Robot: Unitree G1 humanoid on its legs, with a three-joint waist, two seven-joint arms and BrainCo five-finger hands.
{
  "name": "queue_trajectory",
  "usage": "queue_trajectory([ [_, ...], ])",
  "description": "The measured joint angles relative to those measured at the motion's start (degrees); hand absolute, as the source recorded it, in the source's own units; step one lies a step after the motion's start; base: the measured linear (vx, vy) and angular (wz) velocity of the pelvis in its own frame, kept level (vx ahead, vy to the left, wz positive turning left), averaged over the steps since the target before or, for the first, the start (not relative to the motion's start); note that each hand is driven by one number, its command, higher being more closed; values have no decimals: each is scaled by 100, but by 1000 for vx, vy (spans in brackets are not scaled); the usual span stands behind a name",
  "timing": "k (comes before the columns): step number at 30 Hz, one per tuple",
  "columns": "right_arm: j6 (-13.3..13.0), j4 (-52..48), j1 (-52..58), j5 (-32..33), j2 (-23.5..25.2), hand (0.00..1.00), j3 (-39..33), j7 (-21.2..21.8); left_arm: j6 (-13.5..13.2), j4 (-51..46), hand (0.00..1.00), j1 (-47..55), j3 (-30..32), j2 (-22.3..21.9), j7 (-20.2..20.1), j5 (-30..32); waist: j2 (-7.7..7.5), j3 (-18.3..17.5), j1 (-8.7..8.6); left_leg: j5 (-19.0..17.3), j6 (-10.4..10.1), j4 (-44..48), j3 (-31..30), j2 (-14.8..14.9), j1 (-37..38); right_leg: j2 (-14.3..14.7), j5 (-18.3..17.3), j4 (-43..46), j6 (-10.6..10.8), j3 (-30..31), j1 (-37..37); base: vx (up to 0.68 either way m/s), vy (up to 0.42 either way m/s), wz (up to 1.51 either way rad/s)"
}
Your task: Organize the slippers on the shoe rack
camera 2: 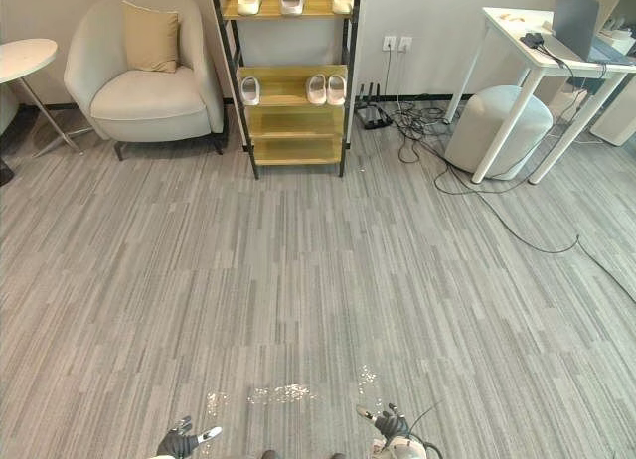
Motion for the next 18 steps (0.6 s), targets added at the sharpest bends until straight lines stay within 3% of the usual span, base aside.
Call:
queue_trajectory([
  [9, -1, -6, -2, 7, 15, 0, 14, 1, 5, -1, 0, -89, 0, 81, 2, 6, -129, 114, -14, -45, 27, 110, 25, -7, -160, -16, -19, 3, 4, -68, -38, -1, -1, 2],
  [11, -1, -9, 4, 13, 16, 0, 69, 1, 4, -6, 0, -157, -1, 110, 1, 4, -156, 147, -6, -359, -6, 827, 149, 26, -538, -30, -49, 12, -25, -89, -116, -19, 16, 9],
  [12, -5, -17, -16, 28, -3, 0, 109, 1, 7, -5, 0, -197, 0, 122, 1, 1, -112, 235, -8, -637, -101, 1839, 490, 127, -1005, -30, -160, -23, -39, -74, -109, -54, 39, 1],
  [14, -9, -18, -12, 54, -65, 0, 143, 1, 7, -16, 0, -209, 0, 96, 12, -9, -32, 318, 25, -691, -171, 3468, 1061, 424, -1644, -39, -209, 14, -60, 39, -20, -37, 29, -16],
  [15, -12, -22, -14, 55, -98, 0, 189, 0, 7, -19, 0, -209, 0, 73, 14, -12, 24, 348, 42, -664, -177, 3832, 1193, 544, -1762, -20, -221, 22, -68, 82, 30, 41, 19, -44],
  [16, -16, -20, 2, 55, -237, 0, 291, -3, 0, -21, 0, -171, 25, -26, 46, -78, 166, 411, 111, -470, -83, 4818, 1490, 923, -2108, 42, -262, 40, -96, 227, 183, 83, 42, -51],
  [18, -3, -11, 2, 64, -284, 0, 325, -23, 1, -17, 0, -153, 64, -66, 101, -105, 269, 397, 169, -840, 106, 5314, 1583, 1168, -2509, -58, -362, 180, -111, 470, 205, 142, 81, -54],
])
